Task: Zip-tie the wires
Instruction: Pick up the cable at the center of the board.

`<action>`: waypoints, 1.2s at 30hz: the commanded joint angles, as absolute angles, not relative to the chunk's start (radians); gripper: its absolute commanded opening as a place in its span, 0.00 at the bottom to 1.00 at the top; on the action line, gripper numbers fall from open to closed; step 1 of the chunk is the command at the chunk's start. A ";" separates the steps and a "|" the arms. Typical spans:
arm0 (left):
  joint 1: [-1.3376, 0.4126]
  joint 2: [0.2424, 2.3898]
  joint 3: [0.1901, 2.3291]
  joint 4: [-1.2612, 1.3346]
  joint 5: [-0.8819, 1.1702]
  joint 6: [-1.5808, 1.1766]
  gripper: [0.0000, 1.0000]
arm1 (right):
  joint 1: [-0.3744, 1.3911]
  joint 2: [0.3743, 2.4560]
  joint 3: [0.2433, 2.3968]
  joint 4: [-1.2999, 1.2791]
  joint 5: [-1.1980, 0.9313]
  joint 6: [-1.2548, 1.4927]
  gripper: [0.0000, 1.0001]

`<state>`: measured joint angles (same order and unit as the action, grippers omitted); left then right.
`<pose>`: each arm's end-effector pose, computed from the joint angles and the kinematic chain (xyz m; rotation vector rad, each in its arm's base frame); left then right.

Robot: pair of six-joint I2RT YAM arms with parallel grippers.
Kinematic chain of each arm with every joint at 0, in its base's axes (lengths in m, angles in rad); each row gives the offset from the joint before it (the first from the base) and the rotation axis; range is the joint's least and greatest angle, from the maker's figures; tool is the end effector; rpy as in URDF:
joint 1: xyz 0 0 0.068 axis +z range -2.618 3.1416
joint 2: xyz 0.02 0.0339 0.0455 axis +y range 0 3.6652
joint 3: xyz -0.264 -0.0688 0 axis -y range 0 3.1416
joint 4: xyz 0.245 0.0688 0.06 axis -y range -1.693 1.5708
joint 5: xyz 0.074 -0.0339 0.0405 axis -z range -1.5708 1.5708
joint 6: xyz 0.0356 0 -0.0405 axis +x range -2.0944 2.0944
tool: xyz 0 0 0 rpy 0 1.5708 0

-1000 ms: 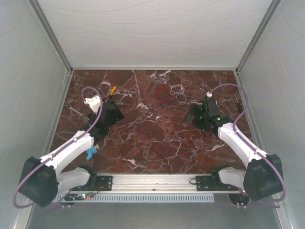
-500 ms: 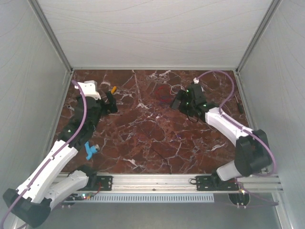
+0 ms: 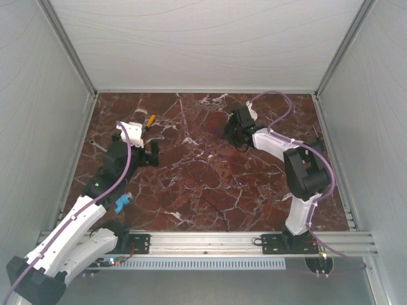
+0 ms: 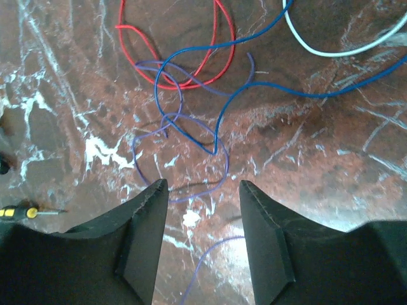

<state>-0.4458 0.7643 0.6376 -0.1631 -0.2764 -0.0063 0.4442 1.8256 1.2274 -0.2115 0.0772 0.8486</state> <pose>0.1700 -0.0705 0.2938 0.2149 1.8372 -0.0580 0.3608 0.1687 0.2013 0.5272 2.3838 0.5129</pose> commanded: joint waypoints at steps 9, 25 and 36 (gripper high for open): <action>-0.445 0.757 0.654 -0.094 -0.099 0.008 1.00 | 0.444 2.021 1.373 -0.173 0.144 0.896 0.38; -0.445 0.763 0.655 -0.095 -0.077 0.006 1.00 | 0.400 2.070 1.422 -0.190 0.169 0.871 0.18; -0.445 0.768 0.653 -0.097 -0.081 0.009 1.00 | 0.398 2.016 1.439 -0.229 0.169 0.835 0.00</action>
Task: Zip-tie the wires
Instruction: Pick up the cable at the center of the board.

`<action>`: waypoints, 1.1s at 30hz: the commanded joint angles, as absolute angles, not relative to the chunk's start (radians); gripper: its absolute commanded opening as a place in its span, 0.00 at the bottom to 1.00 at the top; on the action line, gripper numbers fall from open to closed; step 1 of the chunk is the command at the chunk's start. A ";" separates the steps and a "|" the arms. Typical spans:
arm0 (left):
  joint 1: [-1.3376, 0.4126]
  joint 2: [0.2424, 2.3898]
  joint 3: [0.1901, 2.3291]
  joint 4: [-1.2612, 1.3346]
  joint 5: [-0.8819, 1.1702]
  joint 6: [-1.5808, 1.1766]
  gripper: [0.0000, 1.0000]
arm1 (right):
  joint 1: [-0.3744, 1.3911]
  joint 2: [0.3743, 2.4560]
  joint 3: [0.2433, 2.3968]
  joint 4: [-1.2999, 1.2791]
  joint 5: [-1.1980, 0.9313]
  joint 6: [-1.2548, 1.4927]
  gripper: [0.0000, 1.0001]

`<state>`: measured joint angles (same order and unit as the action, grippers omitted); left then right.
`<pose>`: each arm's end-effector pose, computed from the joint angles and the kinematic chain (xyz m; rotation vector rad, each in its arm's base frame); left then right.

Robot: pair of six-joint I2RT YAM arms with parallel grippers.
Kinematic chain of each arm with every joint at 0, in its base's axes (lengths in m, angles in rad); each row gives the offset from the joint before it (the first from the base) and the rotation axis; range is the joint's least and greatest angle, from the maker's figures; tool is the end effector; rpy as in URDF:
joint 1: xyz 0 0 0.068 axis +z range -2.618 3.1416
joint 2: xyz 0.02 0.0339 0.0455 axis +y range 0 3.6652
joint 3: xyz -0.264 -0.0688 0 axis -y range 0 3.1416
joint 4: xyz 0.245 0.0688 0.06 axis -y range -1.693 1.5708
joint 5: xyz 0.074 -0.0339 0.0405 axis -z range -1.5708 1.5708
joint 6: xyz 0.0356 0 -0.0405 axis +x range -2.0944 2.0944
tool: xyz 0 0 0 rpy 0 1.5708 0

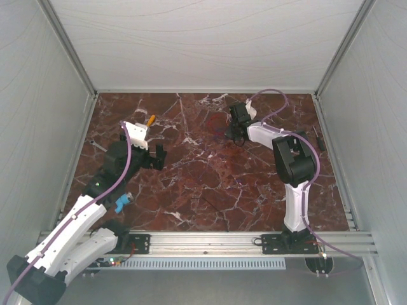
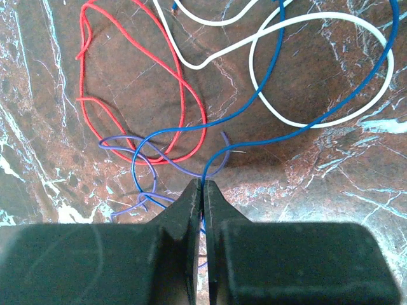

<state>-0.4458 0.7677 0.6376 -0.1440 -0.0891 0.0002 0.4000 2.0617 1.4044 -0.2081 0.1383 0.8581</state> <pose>0.1693 -0.0774 0.2949 0.3480 1.8169 -0.2291 0.4126 0.1691 0.1609 0.6208 2.3859 0.3957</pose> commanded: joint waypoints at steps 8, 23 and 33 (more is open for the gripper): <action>-0.445 0.769 0.655 -0.100 -0.077 0.012 1.00 | 0.402 1.887 1.531 -0.337 0.183 0.750 0.00; -0.445 0.774 0.650 -0.098 -0.051 0.019 1.00 | 0.418 1.763 1.791 -0.316 0.007 0.479 0.00; -0.446 0.771 0.637 -0.079 0.017 0.030 1.00 | 0.416 1.698 1.883 -0.129 -0.184 0.463 0.00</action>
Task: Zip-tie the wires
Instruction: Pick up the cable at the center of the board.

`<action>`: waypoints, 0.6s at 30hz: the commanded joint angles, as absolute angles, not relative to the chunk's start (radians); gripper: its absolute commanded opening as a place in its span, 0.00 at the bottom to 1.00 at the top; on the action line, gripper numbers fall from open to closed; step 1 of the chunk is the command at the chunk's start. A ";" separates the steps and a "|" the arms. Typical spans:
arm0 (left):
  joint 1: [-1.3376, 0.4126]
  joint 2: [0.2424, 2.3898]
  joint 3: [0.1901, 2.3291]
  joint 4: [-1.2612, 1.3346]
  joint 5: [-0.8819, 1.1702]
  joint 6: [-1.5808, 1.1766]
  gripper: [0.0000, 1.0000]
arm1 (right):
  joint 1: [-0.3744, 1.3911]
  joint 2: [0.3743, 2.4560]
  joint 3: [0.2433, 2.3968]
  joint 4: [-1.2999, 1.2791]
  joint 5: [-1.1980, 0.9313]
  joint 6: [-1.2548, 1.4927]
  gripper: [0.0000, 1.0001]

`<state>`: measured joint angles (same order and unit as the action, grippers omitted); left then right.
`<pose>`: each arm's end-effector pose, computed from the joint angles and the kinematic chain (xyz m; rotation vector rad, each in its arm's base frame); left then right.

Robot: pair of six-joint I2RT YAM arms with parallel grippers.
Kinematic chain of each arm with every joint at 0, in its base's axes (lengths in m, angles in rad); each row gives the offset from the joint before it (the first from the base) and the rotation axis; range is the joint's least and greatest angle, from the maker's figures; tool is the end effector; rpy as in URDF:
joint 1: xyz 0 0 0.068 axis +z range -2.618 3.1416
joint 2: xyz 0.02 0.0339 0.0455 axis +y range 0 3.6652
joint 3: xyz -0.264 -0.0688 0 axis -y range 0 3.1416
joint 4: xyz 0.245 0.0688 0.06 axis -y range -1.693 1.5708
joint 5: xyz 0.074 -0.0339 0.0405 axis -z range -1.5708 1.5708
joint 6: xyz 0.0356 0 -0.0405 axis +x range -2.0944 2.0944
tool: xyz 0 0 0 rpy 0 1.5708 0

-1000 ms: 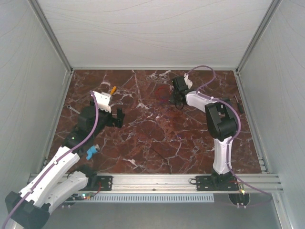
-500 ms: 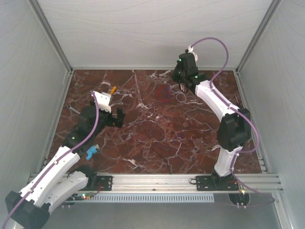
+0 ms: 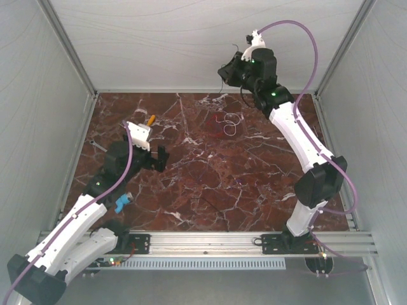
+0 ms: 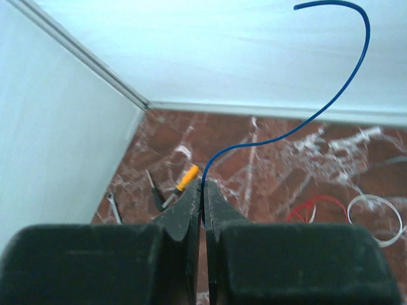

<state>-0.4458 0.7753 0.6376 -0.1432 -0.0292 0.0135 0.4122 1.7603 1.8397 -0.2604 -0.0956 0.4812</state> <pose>0.1698 -0.0800 0.2937 0.4036 1.8161 -0.2736 0.3806 0.1701 0.4323 -0.0097 1.8091 0.7290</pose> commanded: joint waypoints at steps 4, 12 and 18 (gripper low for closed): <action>-0.445 0.772 0.634 -0.074 0.036 0.033 1.00 | 0.407 1.678 1.897 -0.042 -0.183 0.491 0.00; -0.445 0.755 0.609 -0.031 0.134 0.049 1.00 | 0.397 1.698 2.013 0.024 -0.254 0.533 0.00; -0.445 0.723 0.555 0.113 0.322 0.071 1.00 | 0.399 1.718 2.086 0.015 -0.356 0.511 0.00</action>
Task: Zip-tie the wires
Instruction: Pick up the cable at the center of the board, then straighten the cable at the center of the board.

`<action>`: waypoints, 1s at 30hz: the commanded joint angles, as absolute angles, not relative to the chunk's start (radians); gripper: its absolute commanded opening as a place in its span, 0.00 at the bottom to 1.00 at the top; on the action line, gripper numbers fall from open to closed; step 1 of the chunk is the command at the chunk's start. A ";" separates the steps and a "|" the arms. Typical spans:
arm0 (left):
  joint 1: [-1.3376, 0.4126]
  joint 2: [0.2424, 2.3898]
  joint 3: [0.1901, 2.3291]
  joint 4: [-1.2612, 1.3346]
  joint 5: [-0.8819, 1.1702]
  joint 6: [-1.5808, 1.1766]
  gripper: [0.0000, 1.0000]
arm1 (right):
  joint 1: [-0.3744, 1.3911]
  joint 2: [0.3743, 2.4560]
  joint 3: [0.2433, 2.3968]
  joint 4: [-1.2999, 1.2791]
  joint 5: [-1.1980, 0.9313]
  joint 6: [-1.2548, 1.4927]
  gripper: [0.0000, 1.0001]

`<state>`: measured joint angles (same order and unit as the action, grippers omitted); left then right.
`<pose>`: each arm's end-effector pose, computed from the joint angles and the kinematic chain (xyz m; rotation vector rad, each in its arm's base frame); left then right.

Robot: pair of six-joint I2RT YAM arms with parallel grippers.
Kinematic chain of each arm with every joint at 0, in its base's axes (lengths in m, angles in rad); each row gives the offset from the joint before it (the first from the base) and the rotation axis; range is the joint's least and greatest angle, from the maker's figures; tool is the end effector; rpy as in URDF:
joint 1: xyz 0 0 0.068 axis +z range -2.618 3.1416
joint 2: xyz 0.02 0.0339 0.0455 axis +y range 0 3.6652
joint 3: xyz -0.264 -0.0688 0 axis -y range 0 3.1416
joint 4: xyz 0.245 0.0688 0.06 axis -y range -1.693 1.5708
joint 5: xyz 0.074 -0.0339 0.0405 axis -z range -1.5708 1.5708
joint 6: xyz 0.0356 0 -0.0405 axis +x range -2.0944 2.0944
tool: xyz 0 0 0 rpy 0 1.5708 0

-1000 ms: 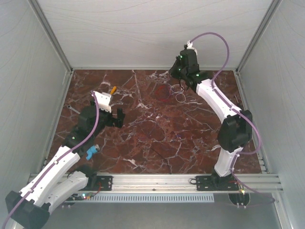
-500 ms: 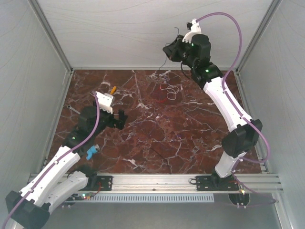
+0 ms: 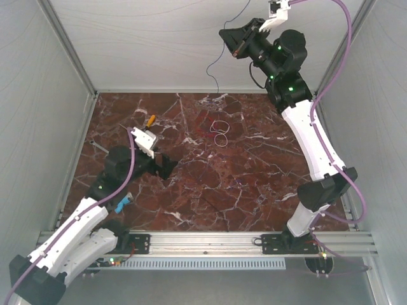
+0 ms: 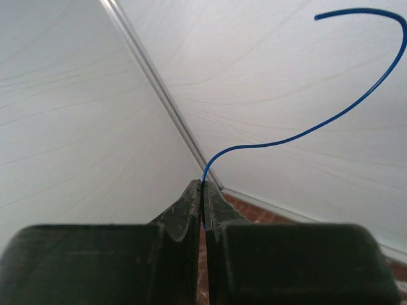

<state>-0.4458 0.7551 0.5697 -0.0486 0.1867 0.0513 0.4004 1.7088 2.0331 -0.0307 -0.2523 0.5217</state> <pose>0.1646 -0.0860 0.2830 0.5776 1.7294 -0.4483 0.3403 0.1537 0.5413 -0.1459 1.3389 0.9464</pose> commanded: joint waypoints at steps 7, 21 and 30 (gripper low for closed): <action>-0.445 0.813 0.604 0.378 0.337 -0.129 0.96 | 0.420 1.680 2.010 0.010 -0.339 0.412 0.00; -0.379 1.504 0.997 0.716 0.499 -0.183 0.85 | 0.359 1.710 2.010 -0.031 -0.340 0.422 0.00; -0.354 1.805 1.259 0.711 0.612 -0.302 0.82 | 0.334 1.695 1.978 -0.004 -0.363 0.441 0.00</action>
